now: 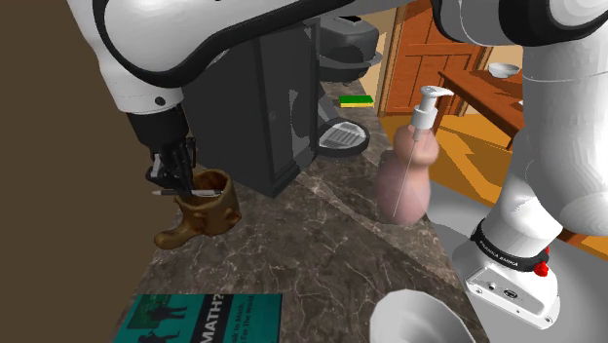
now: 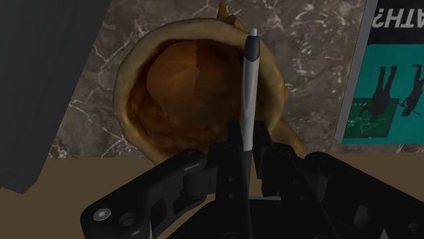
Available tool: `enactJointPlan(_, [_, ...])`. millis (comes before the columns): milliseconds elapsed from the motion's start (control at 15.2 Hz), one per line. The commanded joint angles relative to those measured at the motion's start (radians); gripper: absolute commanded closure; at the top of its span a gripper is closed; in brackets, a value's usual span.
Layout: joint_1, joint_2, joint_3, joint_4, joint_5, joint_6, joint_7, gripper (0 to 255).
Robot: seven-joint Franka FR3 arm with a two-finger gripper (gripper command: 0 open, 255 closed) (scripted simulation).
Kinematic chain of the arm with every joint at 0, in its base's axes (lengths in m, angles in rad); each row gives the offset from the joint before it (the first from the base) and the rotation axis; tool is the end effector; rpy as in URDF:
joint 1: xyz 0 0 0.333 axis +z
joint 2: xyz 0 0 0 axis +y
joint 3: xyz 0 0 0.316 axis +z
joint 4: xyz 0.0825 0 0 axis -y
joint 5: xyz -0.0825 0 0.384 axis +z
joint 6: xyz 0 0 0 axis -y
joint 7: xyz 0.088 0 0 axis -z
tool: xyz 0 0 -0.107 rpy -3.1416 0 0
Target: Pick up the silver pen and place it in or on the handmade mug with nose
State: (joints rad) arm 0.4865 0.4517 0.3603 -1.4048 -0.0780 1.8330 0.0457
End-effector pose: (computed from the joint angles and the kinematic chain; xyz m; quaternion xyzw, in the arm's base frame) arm 0.4904 0.4809 0.4585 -0.9227 -0.3834 0.0148 0.0367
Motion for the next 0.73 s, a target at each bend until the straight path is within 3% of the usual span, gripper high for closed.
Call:
enactJointPlan(0, [0.0,-0.001,0.0,-0.001,0.0,0.001,0.0,255])
enactJointPlan(132, [0.0,0.0,0.0,-0.001,0.0,0.001,0.0,255])
enactJointPlan(198, [0.0,0.0,0.0,-0.001,0.0,0.001,0.0,0])
enactJointPlan(528, [0.0,0.0,0.0,-0.001,0.0,0.001,0.0,0])
enactJointPlan(660, [0.002,-0.003,0.001,0.063,0.002,-0.065,-0.002,0])
